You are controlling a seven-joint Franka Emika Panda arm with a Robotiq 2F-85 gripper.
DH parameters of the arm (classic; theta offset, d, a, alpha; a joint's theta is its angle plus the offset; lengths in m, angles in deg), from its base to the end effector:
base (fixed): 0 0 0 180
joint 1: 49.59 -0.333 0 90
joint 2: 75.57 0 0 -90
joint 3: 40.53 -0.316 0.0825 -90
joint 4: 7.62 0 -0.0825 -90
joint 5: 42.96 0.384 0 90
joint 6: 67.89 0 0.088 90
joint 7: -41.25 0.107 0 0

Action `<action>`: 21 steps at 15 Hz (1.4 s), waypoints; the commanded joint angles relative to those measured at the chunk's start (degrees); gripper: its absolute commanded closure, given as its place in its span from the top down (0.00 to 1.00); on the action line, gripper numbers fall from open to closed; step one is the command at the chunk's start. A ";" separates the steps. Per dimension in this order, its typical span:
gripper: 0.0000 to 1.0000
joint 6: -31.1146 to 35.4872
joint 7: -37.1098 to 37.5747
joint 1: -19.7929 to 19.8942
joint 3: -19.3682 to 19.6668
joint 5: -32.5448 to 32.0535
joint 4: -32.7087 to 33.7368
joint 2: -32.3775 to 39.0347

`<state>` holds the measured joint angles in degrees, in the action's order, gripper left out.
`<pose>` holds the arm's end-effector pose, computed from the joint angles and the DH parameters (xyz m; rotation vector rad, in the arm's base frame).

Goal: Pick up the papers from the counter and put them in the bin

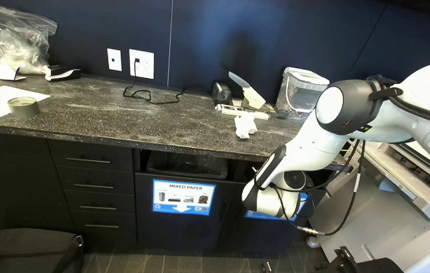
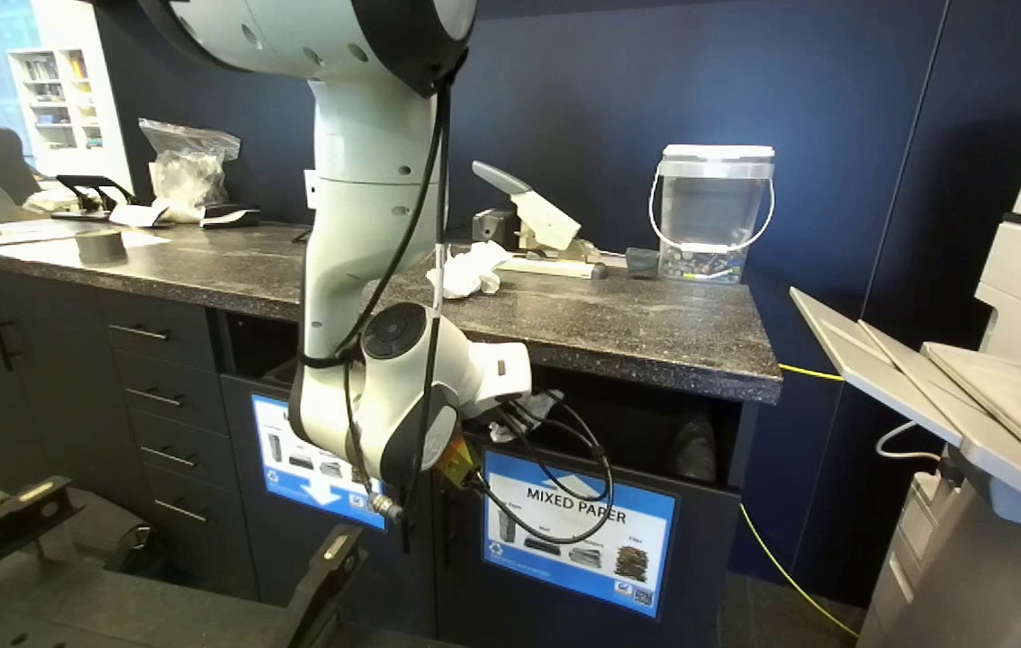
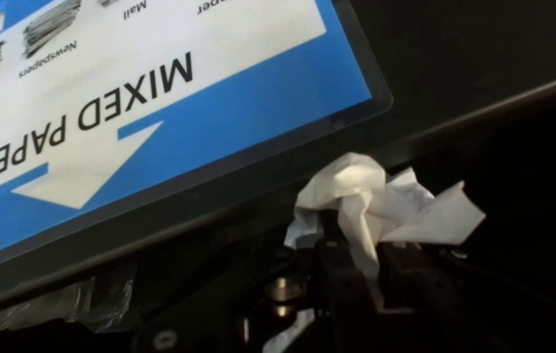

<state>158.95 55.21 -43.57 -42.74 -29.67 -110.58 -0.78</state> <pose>0.5548 -0.0705 -0.0487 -2.7330 0.8320 -1.2899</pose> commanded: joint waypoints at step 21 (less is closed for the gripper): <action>1.00 0.97 -1.24 0.14 -0.17 2.98 12.86 6.27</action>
<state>159.54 55.59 -43.29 -42.81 -27.64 -98.81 5.47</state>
